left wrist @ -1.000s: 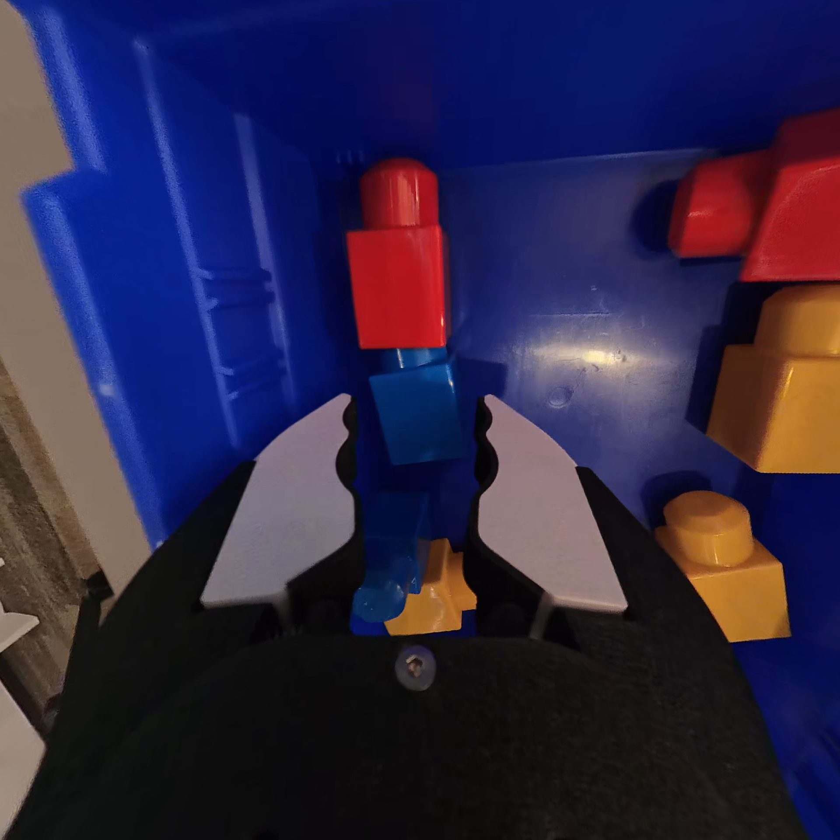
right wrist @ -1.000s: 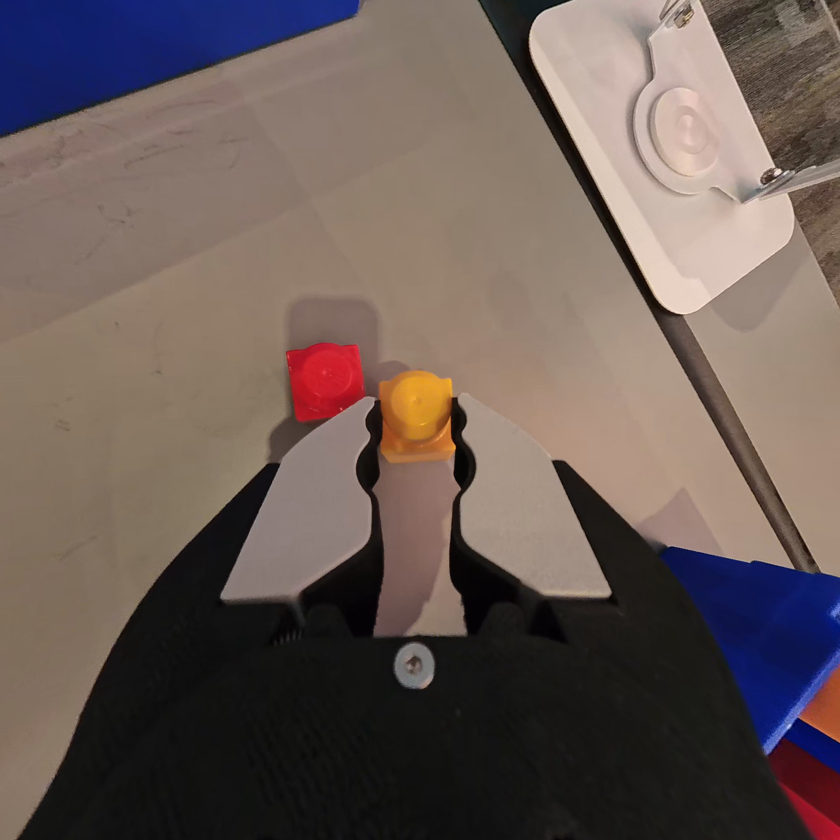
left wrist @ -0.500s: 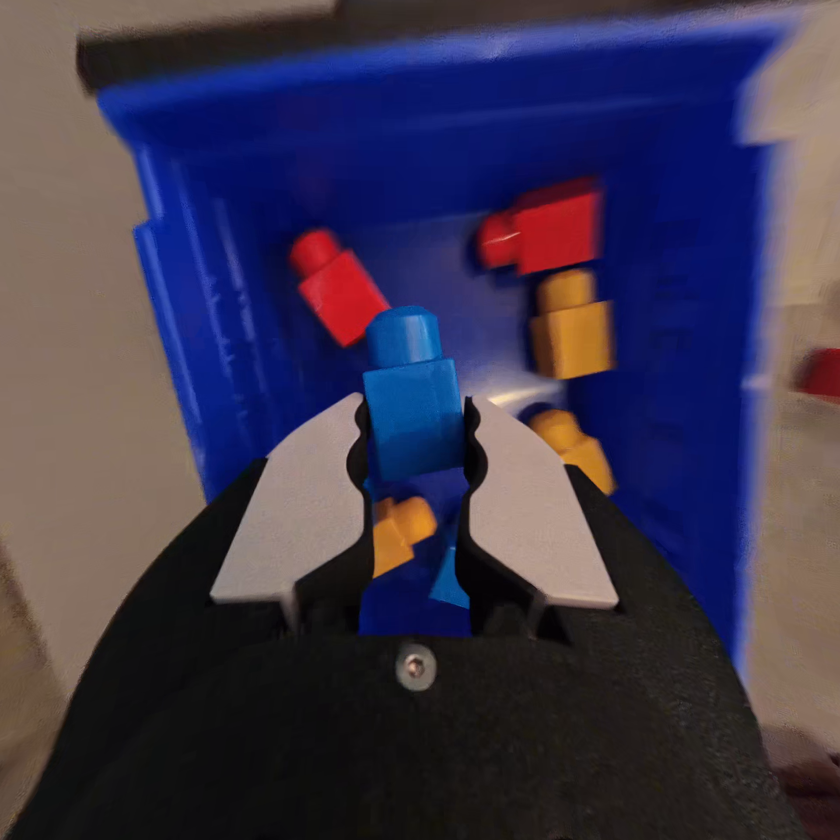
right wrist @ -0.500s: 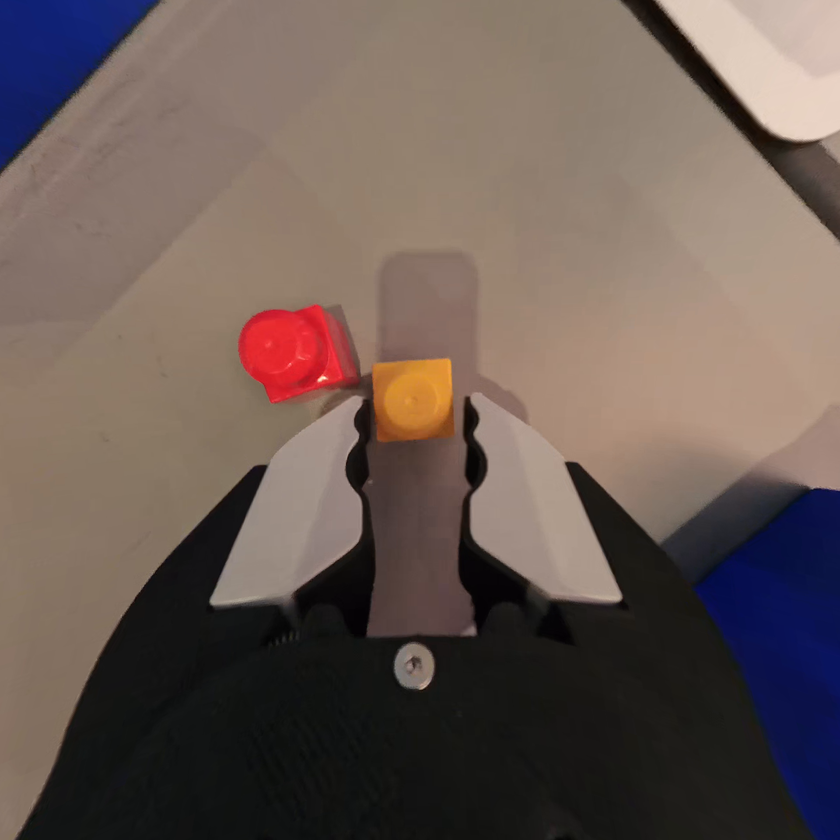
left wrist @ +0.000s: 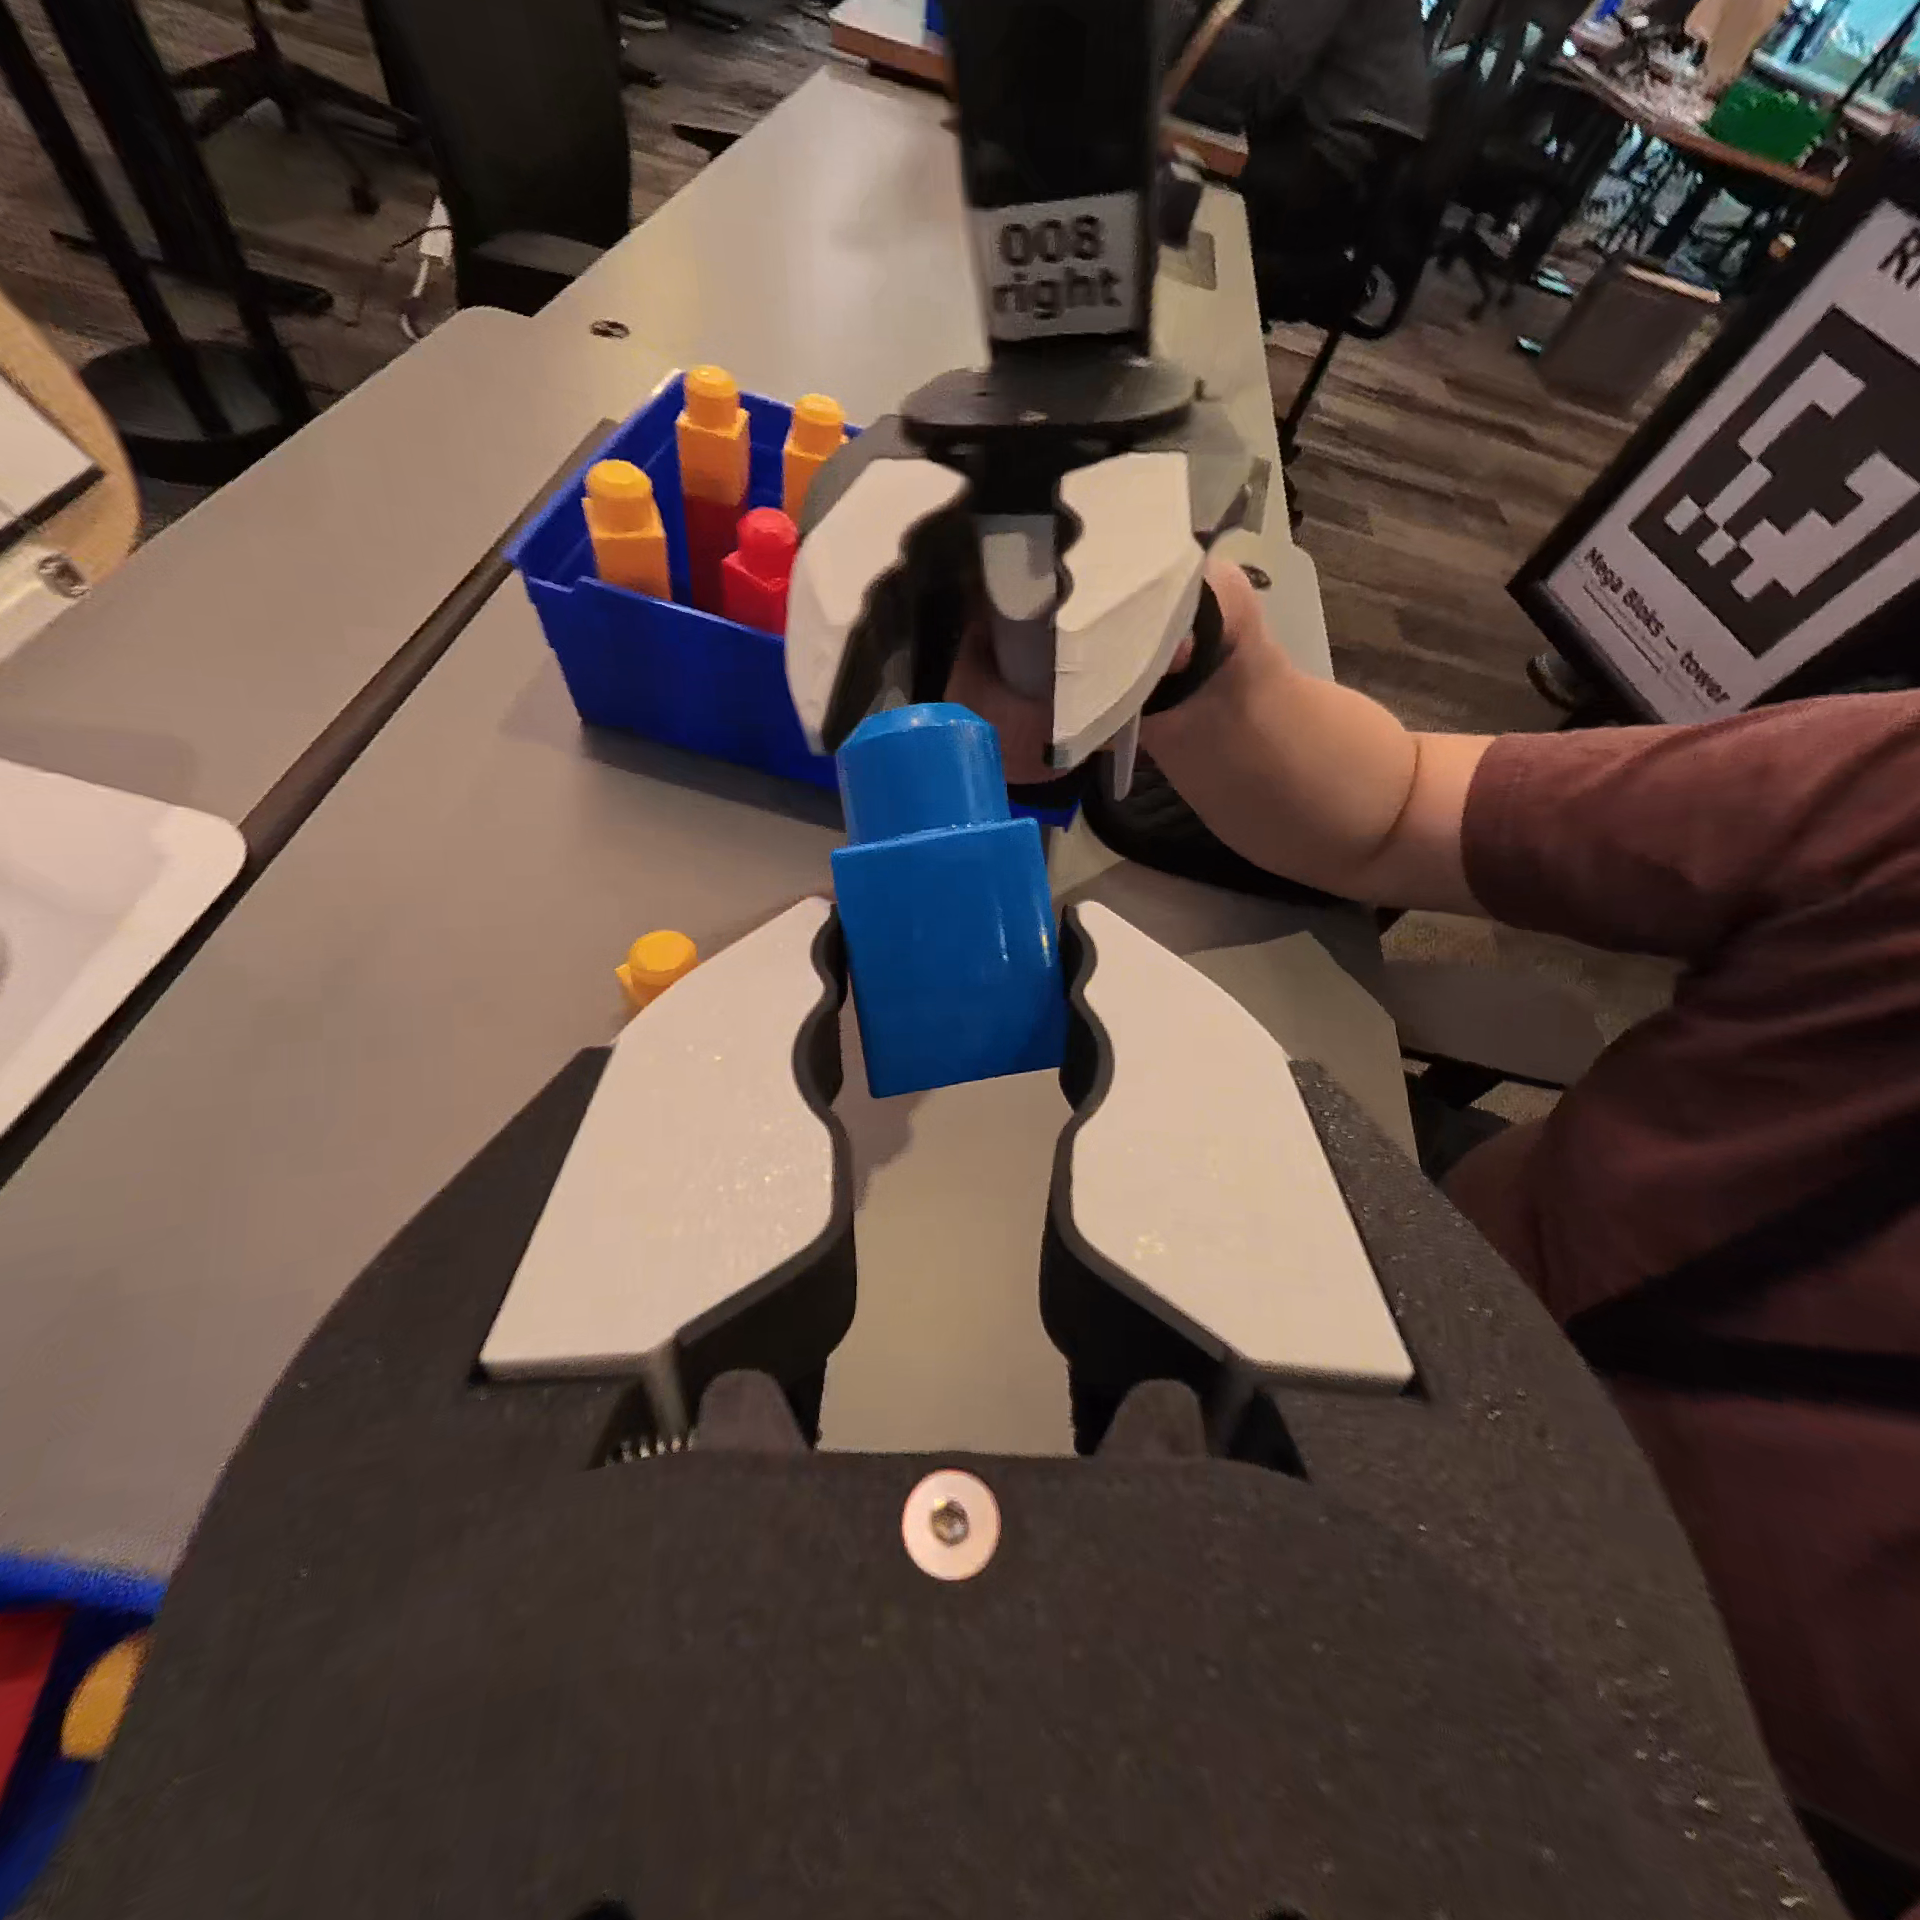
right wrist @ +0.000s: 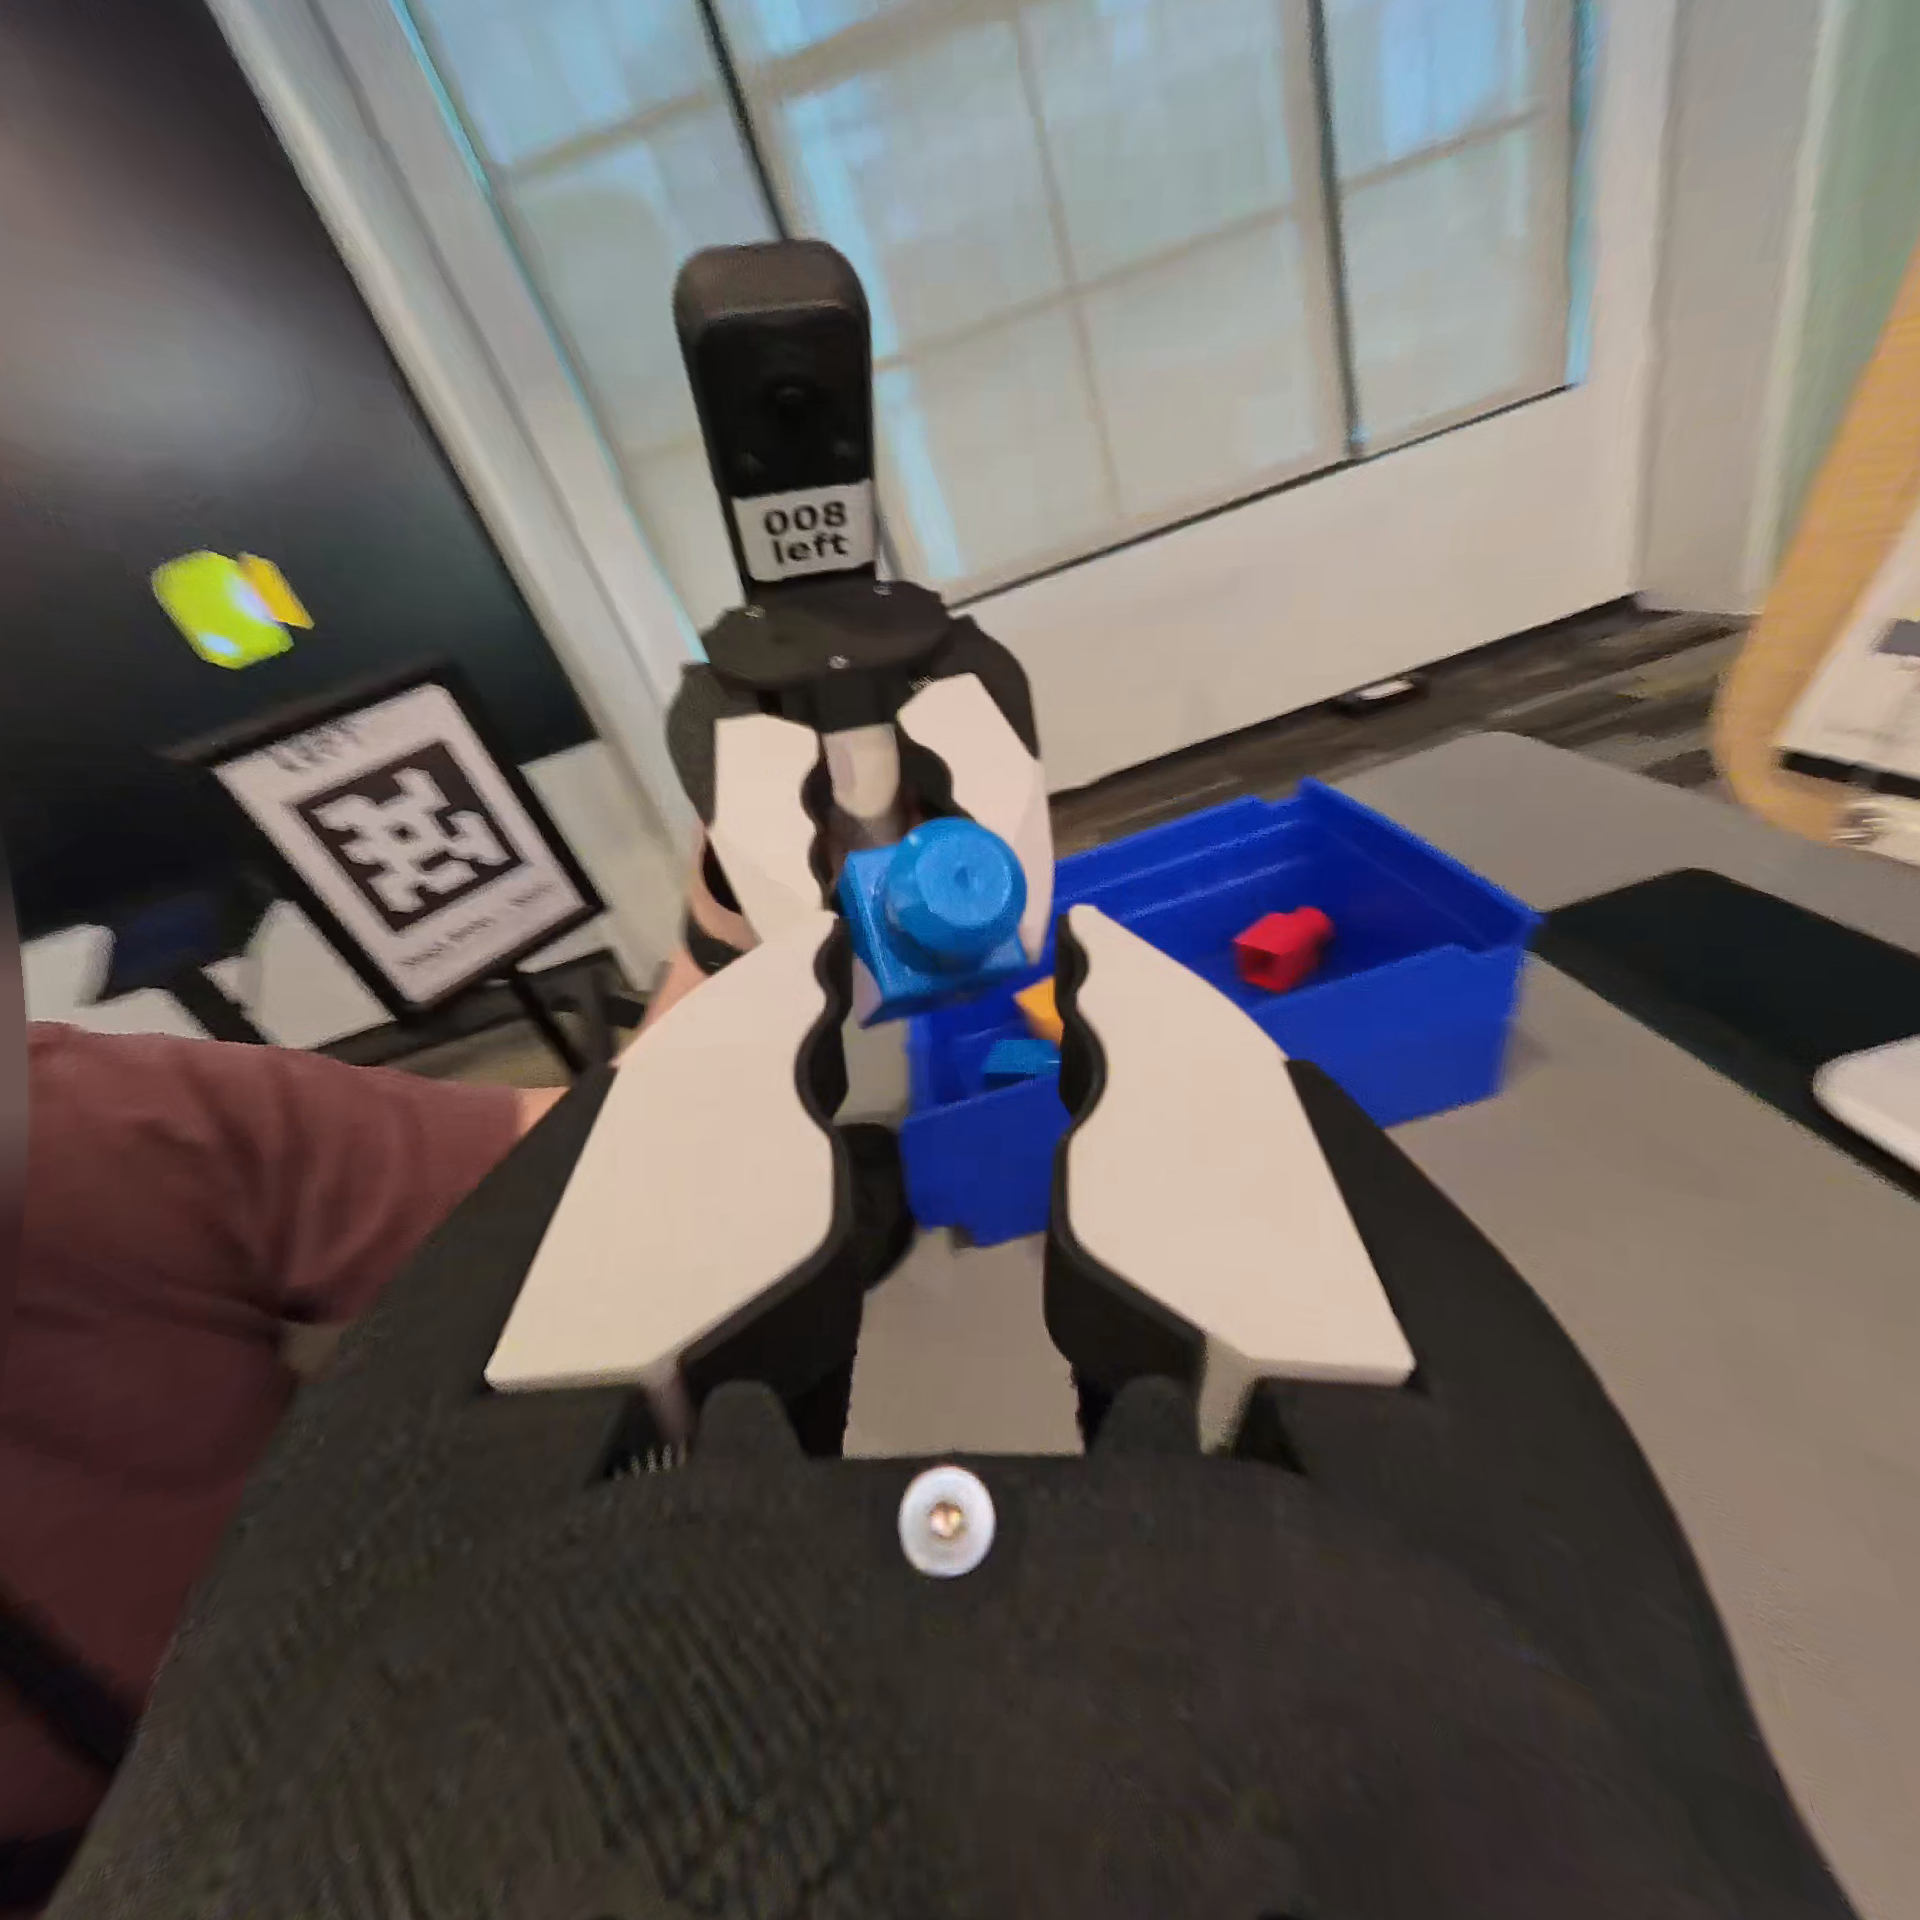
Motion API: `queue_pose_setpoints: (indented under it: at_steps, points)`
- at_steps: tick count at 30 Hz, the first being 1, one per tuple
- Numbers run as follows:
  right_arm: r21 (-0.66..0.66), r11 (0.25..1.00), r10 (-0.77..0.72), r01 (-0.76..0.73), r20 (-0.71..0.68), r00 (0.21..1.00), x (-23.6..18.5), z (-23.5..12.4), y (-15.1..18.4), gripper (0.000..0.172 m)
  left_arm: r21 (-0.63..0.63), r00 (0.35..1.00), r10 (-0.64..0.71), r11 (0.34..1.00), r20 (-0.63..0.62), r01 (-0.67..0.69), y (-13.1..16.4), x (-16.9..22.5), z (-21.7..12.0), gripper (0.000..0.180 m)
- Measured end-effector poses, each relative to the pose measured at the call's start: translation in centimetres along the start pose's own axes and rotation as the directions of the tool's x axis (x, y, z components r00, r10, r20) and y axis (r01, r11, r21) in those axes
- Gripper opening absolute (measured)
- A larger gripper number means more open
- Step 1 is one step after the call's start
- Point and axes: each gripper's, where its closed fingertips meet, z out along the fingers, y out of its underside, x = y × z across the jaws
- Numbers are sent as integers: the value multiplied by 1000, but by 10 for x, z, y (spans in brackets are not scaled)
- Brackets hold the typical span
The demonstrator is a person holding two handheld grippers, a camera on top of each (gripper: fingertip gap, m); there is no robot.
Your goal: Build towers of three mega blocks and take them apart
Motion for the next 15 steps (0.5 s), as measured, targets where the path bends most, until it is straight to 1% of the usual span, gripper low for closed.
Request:
queue_pose_setpoints:
  at_steps: [2, 3, 4, 7, 8, 9, 10, 11, 13, 15]
  points:
    - [-6, 999, 48, -48, 88, 995, -8, 2, 2, 35, 2, 1000, 24, 1000, -11, -24, -2, 8, 6, 39]
    - [-14, 998, 58, -57, 126, 990, -12, 2, 4, 29, 9, 999, 31, 999, -25, -30, -4, 12, 8, 39]
    - [-13, 998, 62, -61, 146, 987, -14, 3, 4, 29, 6, 999, 37, 999, -26, -37, -4, 14, 10, 38]
    - [-37, 999, 4, 0, 104, 995, -11, 1, 5, 28, -7, 996, 89, 996, 22, -89, -1, 8, 14, 38]
    - [-48, 998, -40, 43, 75, 996, -10, 1, 5, 28, -23, 996, 84, 996, 41, -83, 2, 5, 16, 38]
    - [-52, 995, -80, 83, 51, 995, -10, 1, 4, 28, -38, 996, 70, 997, 53, -68, 5, 2, 19, 42]
    - [-63, 992, -110, 112, 32, 993, -11, 1, 4, 28, -48, 997, 52, 998, 48, -50, 7, 0, 22, 47]
    - [-81, 987, -135, 136, 16, 991, -12, 1, 5, 28, -48, 999, 38, 998, 23, -37, 9, 1, 25, 48]
    - [-92, 982, -166, 164, -8, 986, -12, 0, 5, 28, -18, 999, 27, 999, -29, -27, 6, 6, 29, 41]
    - [-107, 982, -157, 154, -17, 987, -11, -1, 5, 28, 1, 999, 31, 1000, -22, -31, 4, 5, 31, 41]
